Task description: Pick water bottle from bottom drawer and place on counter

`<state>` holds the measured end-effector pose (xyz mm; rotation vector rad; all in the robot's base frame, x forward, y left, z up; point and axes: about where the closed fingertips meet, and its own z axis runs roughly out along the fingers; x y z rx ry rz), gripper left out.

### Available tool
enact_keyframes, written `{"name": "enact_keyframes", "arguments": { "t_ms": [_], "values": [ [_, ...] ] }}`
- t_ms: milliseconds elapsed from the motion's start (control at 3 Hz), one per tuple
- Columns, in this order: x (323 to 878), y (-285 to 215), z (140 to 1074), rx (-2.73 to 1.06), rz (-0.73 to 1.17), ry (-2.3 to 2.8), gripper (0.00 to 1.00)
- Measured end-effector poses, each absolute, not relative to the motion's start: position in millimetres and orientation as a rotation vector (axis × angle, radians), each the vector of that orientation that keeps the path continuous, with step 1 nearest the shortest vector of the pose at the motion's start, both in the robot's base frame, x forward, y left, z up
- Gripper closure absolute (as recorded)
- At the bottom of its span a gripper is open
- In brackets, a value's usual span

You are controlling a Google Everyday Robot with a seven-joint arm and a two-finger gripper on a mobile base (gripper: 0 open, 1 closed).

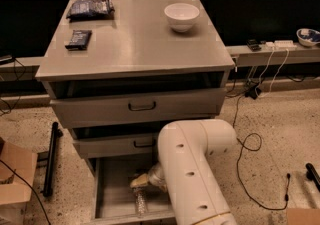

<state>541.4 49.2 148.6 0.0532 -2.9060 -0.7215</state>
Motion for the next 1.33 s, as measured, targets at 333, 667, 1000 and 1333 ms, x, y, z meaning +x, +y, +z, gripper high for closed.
{"name": "enact_keyframes", "arguments": {
  "t_ms": [333,667,1000,1333],
  "values": [
    [533.3,71.9,127.6,0.047,-0.688,-2.871,0.03],
    [526.4,85.6,121.0,0.049,-0.7,-2.84,0.33],
    [526.4,85.6,122.7,0.049,-0.7,-2.84,0.56],
    [518.8,95.6,109.9,0.047,-0.702,-2.806,0.8]
  ]
}}
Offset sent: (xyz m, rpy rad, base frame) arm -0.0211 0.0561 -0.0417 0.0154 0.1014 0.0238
